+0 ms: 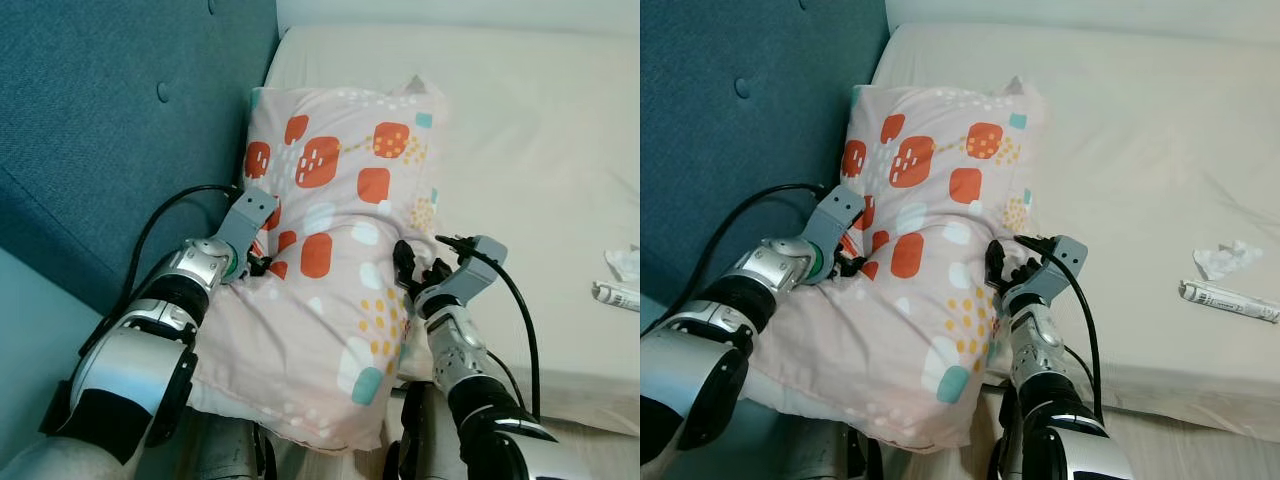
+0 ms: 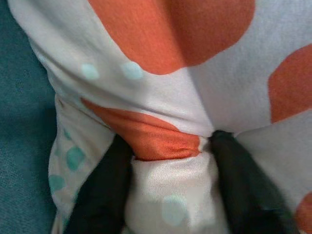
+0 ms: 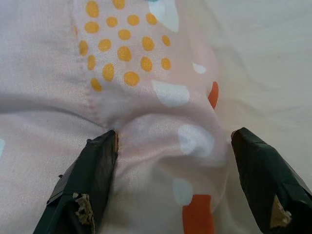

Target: Clean up the room

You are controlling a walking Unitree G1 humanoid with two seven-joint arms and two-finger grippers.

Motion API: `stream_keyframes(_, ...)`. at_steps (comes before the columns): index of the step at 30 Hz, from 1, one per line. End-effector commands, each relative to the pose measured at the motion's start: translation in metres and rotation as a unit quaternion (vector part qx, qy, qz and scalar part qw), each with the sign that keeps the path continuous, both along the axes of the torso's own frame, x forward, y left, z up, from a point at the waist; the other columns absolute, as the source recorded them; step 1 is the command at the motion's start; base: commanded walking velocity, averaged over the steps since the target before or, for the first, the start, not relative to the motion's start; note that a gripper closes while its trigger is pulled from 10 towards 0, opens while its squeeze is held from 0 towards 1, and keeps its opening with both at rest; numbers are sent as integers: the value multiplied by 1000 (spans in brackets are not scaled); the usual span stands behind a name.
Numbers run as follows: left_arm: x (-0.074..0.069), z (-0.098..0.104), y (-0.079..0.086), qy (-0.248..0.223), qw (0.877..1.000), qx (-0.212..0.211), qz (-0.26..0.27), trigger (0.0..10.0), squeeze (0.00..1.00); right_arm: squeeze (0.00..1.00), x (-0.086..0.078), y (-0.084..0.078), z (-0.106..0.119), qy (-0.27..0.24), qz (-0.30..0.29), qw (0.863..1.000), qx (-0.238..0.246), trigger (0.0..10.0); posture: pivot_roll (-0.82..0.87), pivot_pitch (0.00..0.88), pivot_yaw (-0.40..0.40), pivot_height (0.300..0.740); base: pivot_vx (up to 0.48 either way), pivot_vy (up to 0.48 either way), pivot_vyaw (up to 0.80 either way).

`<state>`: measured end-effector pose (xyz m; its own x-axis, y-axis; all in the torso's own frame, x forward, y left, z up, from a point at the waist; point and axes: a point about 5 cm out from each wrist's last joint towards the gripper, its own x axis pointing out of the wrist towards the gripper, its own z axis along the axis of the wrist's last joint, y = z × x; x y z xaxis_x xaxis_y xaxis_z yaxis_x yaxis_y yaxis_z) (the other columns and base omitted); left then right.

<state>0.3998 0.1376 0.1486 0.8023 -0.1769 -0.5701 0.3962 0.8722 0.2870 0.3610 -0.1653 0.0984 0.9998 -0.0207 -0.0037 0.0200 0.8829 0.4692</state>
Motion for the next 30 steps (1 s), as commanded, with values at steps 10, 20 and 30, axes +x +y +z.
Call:
stream_keyframes(10, -8, -16, -9, 49, 998, -51, 0, 0, 0, 0, -6, 1, -12, 25, 1, 1000, 0, 10000, 206, 197, 106, 582, 0, 0, 0)
stream_keyframes(20, -4, -3, 3, 43, 997, -66, -10, 0, 0, 0, -6, -2, -12, 25, -6, 1000, 1, 10000, 217, 190, 108, 582, 0, 0, 0)
stream_keyframes(30, -8, -8, 16, 57, 997, -47, -35, 0, 0, 0, -3, -2, -9, 23, -8, 1000, 4, 10000, 226, 174, 108, 582, 0, 0, 0)
